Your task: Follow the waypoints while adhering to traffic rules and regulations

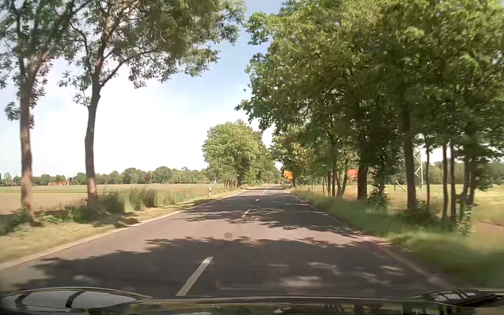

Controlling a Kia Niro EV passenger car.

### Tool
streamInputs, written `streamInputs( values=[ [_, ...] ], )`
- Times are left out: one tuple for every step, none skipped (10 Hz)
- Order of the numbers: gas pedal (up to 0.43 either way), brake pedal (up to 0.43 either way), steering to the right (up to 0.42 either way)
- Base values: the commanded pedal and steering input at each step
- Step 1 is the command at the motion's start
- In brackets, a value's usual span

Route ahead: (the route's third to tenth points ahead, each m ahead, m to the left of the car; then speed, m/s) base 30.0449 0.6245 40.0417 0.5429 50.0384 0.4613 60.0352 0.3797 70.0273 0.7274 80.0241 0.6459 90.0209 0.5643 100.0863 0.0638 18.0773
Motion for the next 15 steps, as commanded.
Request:
streamInputs(
  values=[
    [0.177,0.0,-0.001],
    [0.177,0.0,-0.001],
    [0.177,0.0,-0.001],
    [0.177,0.0,-0.001],
    [0.177,0.0,-0.001],
    [0.177,0.0,-0.001],
    [0.177,0.0,-0.001],
    [0.177,0.0,-0.001],
    [0.177,0.0,-0.001],
    [0.177,0.0,-0.001],
    [0.177,0.0,-0.001],
    [0.177,0.0,-0.001],
    [0.177,0.0,-0.001],
    [0.177,0.0,-0.001],
    [0.177,0.0,-0.001]
  ],
)
